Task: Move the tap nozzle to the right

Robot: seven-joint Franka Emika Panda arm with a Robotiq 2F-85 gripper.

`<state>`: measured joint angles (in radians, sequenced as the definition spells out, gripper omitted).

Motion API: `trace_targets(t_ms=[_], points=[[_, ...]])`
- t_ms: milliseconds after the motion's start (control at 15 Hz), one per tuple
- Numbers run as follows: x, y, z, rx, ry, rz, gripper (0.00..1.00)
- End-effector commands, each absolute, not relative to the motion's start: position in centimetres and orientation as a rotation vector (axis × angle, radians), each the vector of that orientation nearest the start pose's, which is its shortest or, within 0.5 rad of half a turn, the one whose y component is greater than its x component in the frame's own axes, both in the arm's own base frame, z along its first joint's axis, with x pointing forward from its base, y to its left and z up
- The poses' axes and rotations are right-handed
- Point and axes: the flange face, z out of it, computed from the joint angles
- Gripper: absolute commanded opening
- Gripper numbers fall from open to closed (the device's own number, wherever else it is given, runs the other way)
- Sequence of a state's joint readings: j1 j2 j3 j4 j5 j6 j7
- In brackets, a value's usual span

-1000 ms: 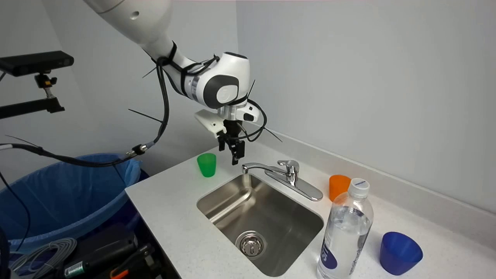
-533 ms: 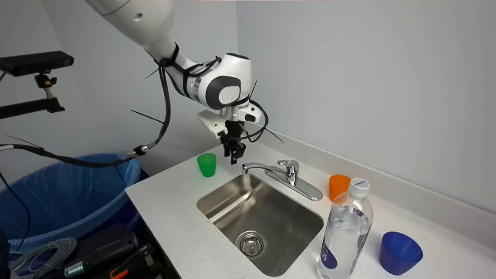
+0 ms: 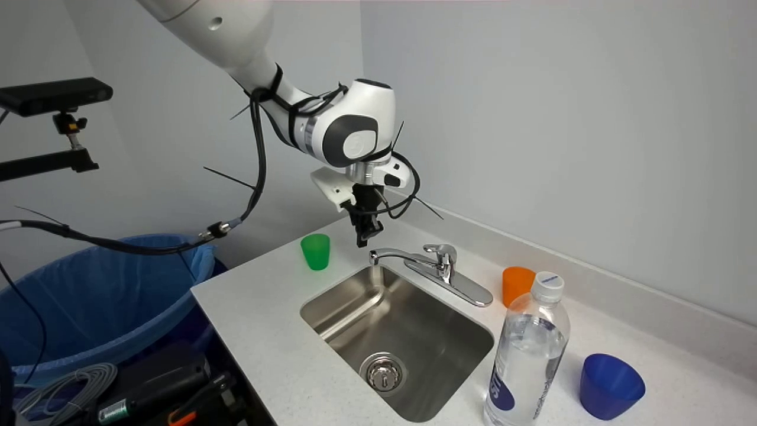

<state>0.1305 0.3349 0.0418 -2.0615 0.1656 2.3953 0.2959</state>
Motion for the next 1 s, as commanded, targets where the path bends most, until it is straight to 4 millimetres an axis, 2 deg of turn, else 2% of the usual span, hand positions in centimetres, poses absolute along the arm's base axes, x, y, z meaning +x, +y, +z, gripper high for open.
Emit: trace_targets(t_ms=[0, 467, 533, 667, 733, 933], points=[[58.8, 8.7, 27.7, -2.987, 0.445, 0.002, 0.00], [58.2, 3.9, 28.2, -3.002, 0.538, -0.002, 0.00], [58.5, 2.1, 28.3, -3.003, 0.557, 0.003, 0.00], [58.2, 0.6, 28.1, -3.004, 0.591, 0.009, 0.00], [58.4, -0.9, 28.3, -3.002, 0.605, 0.012, 0.00], [58.1, -3.6, 28.5, -2.999, 0.648, 0.015, 0.00]])
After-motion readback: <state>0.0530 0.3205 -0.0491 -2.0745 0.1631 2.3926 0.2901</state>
